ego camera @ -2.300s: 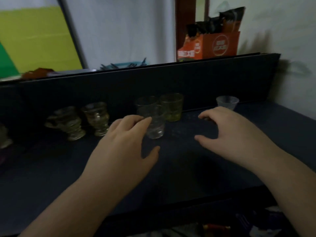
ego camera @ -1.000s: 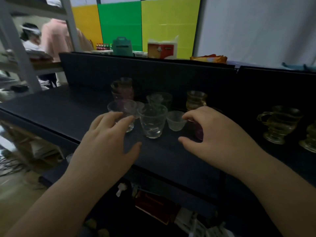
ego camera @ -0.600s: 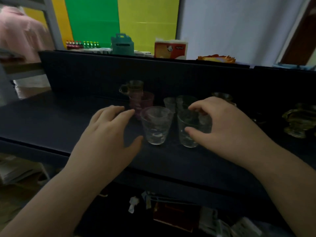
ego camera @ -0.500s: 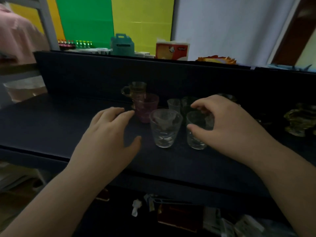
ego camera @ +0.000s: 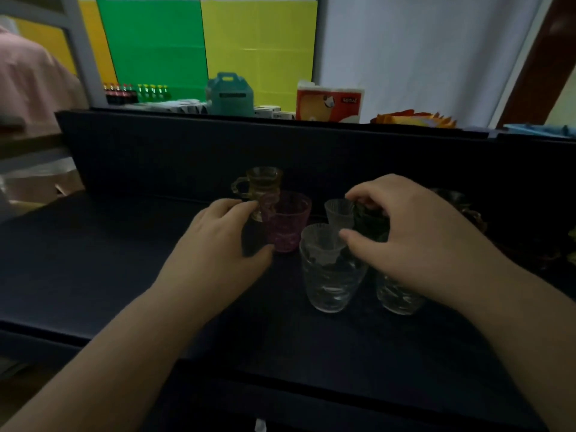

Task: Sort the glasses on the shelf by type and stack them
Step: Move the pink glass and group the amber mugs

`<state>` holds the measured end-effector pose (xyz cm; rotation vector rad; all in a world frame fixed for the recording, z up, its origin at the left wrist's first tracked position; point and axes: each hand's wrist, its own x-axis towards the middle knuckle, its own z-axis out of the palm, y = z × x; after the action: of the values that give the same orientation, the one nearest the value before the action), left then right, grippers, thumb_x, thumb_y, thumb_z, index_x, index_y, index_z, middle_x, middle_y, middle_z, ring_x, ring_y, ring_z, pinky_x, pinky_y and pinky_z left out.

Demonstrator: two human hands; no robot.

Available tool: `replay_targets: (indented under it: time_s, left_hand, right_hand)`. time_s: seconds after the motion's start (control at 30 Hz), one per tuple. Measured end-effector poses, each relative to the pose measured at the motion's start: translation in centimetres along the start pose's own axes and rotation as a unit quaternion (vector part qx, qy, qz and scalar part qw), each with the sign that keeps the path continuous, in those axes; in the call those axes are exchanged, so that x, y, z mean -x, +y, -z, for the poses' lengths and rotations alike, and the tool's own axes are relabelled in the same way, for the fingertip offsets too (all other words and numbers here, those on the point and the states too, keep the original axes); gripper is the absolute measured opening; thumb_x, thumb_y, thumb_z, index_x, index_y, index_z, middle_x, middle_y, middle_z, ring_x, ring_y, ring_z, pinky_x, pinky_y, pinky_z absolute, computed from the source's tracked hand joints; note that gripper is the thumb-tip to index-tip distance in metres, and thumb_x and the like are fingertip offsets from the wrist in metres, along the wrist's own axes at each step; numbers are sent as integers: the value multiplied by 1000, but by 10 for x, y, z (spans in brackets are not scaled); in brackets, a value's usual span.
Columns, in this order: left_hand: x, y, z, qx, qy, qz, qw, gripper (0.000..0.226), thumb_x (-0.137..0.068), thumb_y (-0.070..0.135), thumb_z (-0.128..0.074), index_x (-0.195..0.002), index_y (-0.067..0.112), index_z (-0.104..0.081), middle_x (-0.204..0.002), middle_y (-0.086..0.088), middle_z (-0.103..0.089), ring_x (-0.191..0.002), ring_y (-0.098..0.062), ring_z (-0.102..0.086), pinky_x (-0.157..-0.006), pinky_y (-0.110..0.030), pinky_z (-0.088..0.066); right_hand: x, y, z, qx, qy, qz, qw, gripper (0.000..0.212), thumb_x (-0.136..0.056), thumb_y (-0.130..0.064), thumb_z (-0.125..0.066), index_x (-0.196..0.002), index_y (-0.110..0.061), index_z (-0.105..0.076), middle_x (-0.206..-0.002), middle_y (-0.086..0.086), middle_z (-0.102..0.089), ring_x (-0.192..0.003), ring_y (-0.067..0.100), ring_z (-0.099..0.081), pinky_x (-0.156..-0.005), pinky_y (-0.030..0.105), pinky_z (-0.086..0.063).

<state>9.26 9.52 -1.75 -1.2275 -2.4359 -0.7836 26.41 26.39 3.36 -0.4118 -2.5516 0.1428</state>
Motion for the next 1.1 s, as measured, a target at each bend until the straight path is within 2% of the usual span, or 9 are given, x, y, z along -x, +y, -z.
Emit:
replay_targets:
  time_s: [0.13,0.33,0.5,0.67,0.8,0.93,1.1]
  left_hand:
    - [-39,1,-7,7,-26,-11,1000,84,-78,61,-63,-148,27,-32,-152,5,-31,-135,-17,-34,-109,-37,-35]
    - [-85,-1,-31,24,-112,-42,993,96,-72,72,-61,-151,30,-25,-154,4,-30,-134,-16,-37,-108,-37,-36]
    - [-91,-13,-39,24,-129,-62,989,90,-73,72,-60,-147,28,-34,-146,6,-37,-122,-12,-47,-99,-31,-43]
    - [-83,-39,-17,41,-120,-73,989,82,-73,69,-62,-142,30,-42,-138,8,-43,-112,-10,-50,-93,-29,-46]
    - [-72,-65,8,28,-101,-65,992,80,-71,71,-61,-138,32,-45,-130,11,-43,-105,-7,-51,-89,-30,-49]
    - [-61,-85,26,12,-65,-61,996,85,-66,77,-50,-139,33,-44,-124,12,-43,-102,-8,-50,-87,-30,-49]
    - [-56,-98,31,6,-67,-50,996,97,-63,80,-46,-146,31,-36,-131,13,-39,-109,-7,-47,-91,-29,-46]
  right_hand:
    - [-16,1,-7,-5,2,-2,1000,51,-85,-53,-62,-132,-35,-53,-122,-18,-52,-109,2,-50,-91,23,-44]
    - [-33,-5,-18,3,1,-28,1000,50,-85,-52,-64,-132,-36,-53,-122,-19,-51,-107,-2,-48,-87,18,-39]
    - [-42,-10,-27,10,-5,-63,998,51,-86,-52,-64,-132,-35,-54,-121,-19,-51,-104,-4,-46,-80,12,-36]
    - [-64,-26,-38,25,-25,-77,996,54,-86,-50,-64,-135,-32,-53,-124,-14,-54,-108,3,-51,-90,22,-44]
    - [-105,-31,-52,16,-68,-98,993,56,-87,-49,-67,-137,-28,-52,-124,-7,-57,-106,8,-55,-89,28,-49]
    - [-151,-32,-67,26,-145,-108,983,70,-85,-48,-72,-145,-24,-45,-134,-1,-56,-114,14,-57,-93,31,-50]
    - [-193,-42,-93,54,-217,-102,969,89,-80,-50,-76,-151,-19,-33,-140,4,-52,-113,20,-57,-93,34,-52]
